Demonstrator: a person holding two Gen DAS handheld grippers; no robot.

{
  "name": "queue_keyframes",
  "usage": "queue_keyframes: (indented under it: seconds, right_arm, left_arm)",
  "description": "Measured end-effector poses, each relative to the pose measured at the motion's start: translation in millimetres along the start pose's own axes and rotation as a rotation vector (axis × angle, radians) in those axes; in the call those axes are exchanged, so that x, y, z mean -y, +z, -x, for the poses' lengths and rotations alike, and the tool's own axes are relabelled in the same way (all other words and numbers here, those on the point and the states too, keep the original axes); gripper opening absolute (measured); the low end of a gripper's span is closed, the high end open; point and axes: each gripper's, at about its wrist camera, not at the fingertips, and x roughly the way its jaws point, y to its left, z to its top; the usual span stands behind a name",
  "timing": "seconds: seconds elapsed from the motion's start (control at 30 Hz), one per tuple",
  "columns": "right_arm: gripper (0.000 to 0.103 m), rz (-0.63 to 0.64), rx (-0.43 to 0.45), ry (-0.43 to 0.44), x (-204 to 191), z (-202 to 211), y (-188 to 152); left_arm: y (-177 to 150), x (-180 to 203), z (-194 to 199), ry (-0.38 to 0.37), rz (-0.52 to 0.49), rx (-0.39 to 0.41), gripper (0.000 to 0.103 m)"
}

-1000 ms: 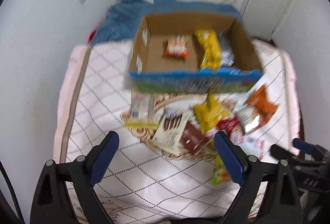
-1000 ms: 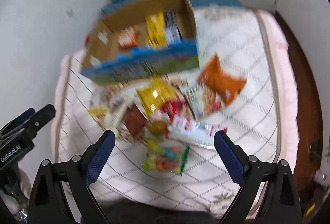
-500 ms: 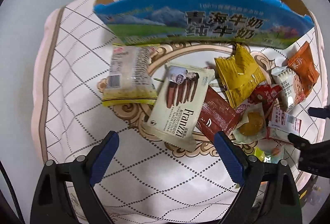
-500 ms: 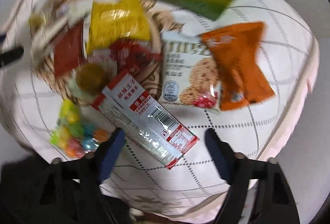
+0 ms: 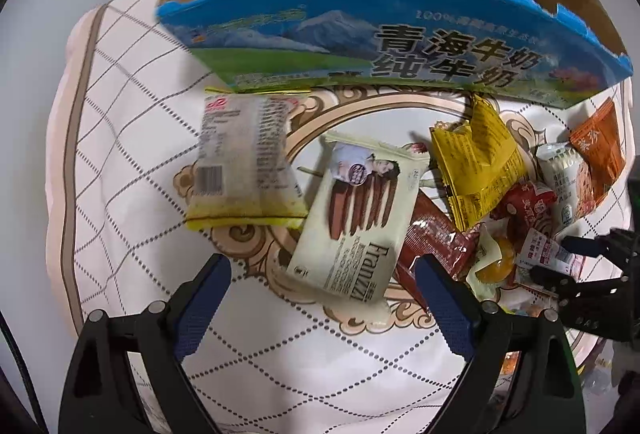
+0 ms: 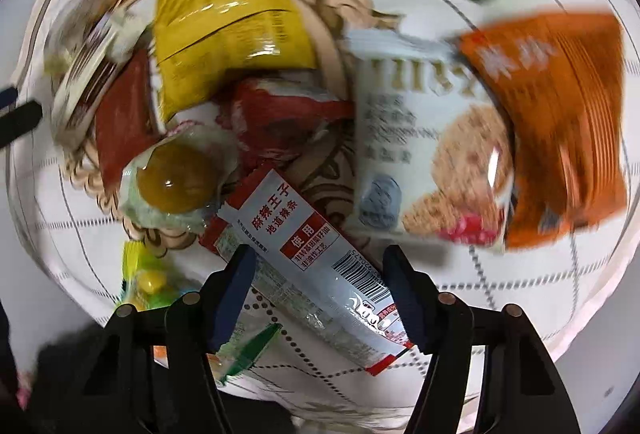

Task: Organize snacks
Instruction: 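Grasp the Franzzi cookie pack with the left tool while the right tool grasps the red spicy strip pack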

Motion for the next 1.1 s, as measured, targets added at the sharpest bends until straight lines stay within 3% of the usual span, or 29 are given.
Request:
queue_keyframes:
  seconds: [0.13, 0.2, 0.27, 0.37, 0.43, 0.53, 0.57, 0.6, 0.77, 1.03, 1.1]
  right_arm:
    - [0.057, -0.157, -0.007, 0.121, 29, 4, -8]
    - [0.058, -0.132, -0.028, 0.136, 33, 5, -10]
    - [0.060, -0.063, -0.042, 0.100, 31, 8, -12]
    - [0.080, 0.059, -0.062, 0.024, 9, 3, -15]
    - [0.080, 0.128, -0.092, -0.009, 2, -1, -14]
    - [0.080, 0.174, -0.106, -0.057, -12, -11, -9]
    - [0.080, 0.159, -0.102, -0.063, -11, -13, -8]
    - [0.079, 0.131, -0.094, -0.060, -10, -13, -8]
    - [0.064, -0.053, -0.047, 0.021, 6, -2, -22]
    - [0.063, -0.320, -0.018, 0.207, 38, -9, -102]
    - [0.064, -0.327, -0.030, 0.232, 37, -13, -110]
  left_arm:
    - [17, 9, -18, -0.005, -0.056, -0.037, 0.094]
    - [25, 14, -31, -0.003, -0.086, -0.066, 0.094]
    - [31, 19, -45, -0.018, -0.114, -0.105, 0.094]
    - [38, 23, -62, -0.061, -0.118, -0.148, 0.094]
    - [40, 23, -64, -0.091, -0.104, -0.139, 0.093]
    - [40, 27, -58, -0.101, -0.103, -0.111, 0.071]
    - [39, 29, -55, -0.103, -0.101, -0.104, 0.060]
    - [36, 28, -50, -0.096, -0.099, -0.099, 0.055]
    - [10, 18, -41, -0.072, -0.055, -0.082, 0.055]
    - [-57, 0, -23, -0.040, -0.010, -0.068, 0.055]
    - [-64, -1, -20, -0.035, -0.025, -0.066, 0.055]
